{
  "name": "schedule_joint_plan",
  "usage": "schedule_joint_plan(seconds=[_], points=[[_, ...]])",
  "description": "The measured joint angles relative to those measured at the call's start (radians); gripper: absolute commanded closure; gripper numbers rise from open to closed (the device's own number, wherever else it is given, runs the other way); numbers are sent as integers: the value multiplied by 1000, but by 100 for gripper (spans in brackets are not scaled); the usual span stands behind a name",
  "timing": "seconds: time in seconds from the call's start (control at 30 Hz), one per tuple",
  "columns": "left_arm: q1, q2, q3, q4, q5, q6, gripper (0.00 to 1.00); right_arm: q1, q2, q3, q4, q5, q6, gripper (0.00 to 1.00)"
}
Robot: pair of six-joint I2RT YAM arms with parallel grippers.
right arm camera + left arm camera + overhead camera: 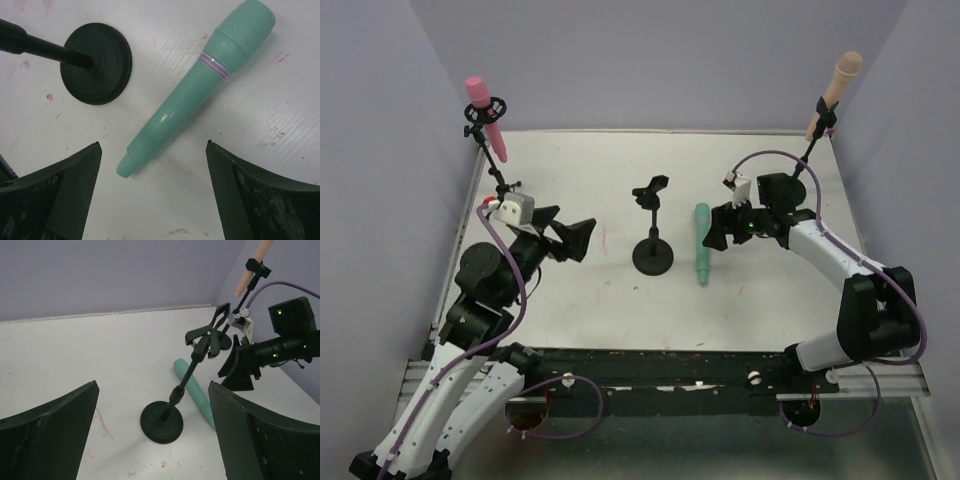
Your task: Attach the microphones to the stand
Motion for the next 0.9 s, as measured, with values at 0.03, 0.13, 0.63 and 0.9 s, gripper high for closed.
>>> schedule_joint_plan(seconds=[0.03, 0.13, 0.63, 0.9], points=[[3, -37, -51, 16, 0, -31, 1, 17, 23, 10, 2, 69, 32, 5], [8, -140, -227, 43, -2, -131, 1, 117, 60, 13, 21, 220, 121, 5], [9, -317, -462, 40, -23, -368, 2, 213, 292, 63, 88, 523, 326, 33], [10, -294, -599, 212, 110, -483, 2, 214, 307, 68, 99, 589, 331, 67]])
